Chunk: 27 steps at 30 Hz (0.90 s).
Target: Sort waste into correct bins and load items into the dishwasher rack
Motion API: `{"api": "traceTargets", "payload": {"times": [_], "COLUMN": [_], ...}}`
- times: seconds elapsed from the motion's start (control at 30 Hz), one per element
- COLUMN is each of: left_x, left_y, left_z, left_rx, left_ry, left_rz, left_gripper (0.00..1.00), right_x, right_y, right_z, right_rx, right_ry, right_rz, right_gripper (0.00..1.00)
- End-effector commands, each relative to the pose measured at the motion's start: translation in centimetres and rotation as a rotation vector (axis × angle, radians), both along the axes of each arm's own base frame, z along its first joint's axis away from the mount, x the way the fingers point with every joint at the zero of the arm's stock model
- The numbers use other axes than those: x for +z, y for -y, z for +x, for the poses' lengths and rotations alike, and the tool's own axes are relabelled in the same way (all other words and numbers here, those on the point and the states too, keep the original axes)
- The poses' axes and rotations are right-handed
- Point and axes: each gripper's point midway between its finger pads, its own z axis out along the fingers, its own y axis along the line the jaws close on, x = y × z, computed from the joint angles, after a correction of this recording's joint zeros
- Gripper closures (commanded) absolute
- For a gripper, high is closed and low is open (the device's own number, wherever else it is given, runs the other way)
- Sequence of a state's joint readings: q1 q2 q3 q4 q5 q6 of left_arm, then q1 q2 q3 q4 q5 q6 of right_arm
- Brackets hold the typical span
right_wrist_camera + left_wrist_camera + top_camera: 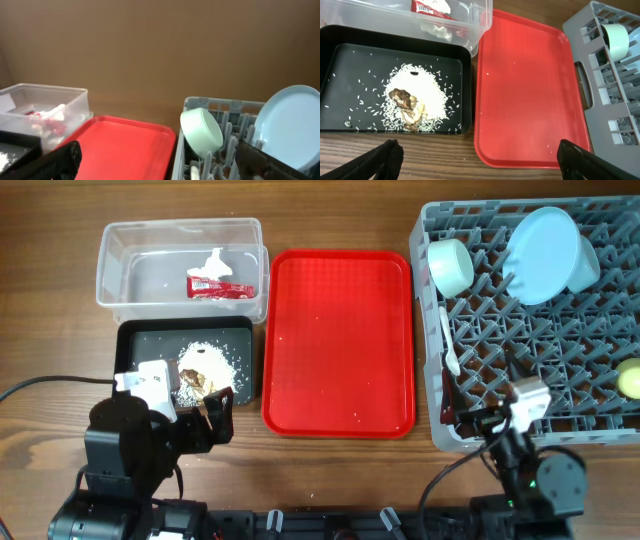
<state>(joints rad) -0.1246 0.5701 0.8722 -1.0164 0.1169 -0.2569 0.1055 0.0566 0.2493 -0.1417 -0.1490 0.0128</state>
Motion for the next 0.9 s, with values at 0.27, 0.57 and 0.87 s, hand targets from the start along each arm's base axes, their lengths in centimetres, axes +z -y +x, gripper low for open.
{"api": "traceTargets", "payload": {"times": [0.27, 0.57, 0.87], "left_x": [-0.2, -0.2, -0.2], "left_y": [0.0, 0.0, 0.0], "left_z": [-0.1, 0.0, 0.0], "left_rx": [0.008, 0.008, 0.008], "left_ry": [-0.002, -0.002, -0.002], "left_rz": [-0.006, -0.005, -0.005], "left_gripper": [0.00, 0.00, 0.00], "right_x": [-7.0, -7.2, -7.2], "right_y": [1.2, 1.2, 1.2], "right_z": [1.9, 1.9, 1.9], "right_rx": [-0.079, -0.079, -0.079], "right_ry": [-0.042, -0.048, -0.048], "right_rz": [-0.012, -0.014, -0.013], "right_gripper": [0.00, 0.00, 0.00]}}
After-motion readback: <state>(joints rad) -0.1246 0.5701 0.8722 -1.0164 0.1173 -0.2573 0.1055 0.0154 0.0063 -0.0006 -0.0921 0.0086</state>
